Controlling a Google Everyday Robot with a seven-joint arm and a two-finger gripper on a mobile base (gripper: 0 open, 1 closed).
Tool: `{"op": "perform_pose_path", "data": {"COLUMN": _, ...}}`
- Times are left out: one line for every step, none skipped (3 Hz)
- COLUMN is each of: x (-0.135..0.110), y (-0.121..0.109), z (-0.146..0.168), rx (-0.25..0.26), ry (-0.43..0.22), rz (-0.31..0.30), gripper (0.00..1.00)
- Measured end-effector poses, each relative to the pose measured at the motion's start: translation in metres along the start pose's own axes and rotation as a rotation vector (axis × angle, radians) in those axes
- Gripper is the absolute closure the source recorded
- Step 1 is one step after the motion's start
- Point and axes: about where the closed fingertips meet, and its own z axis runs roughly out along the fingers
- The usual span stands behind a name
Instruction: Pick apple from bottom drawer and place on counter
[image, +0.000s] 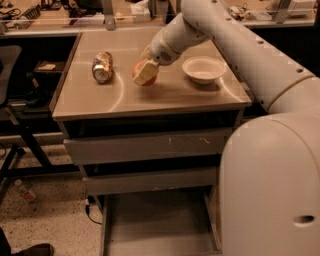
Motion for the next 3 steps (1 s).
{"op": "perform_pose_path", "data": {"x": 0.0111, "y": 0.0046, "z": 0.0104, "rx": -0.081, "ry": 0.039, "rz": 0.007, "gripper": 1.0}}
{"op": "perform_pose_path", "data": {"x": 0.0173, "y": 0.0084, "z": 0.0166, "rx": -0.134, "ry": 0.059, "rz": 0.012, "gripper": 1.0}}
{"op": "perform_pose_path", "data": {"x": 0.0157, "y": 0.0079, "z": 0.0149, "rx": -0.134, "ry": 0.059, "rz": 0.012, "gripper": 1.0}}
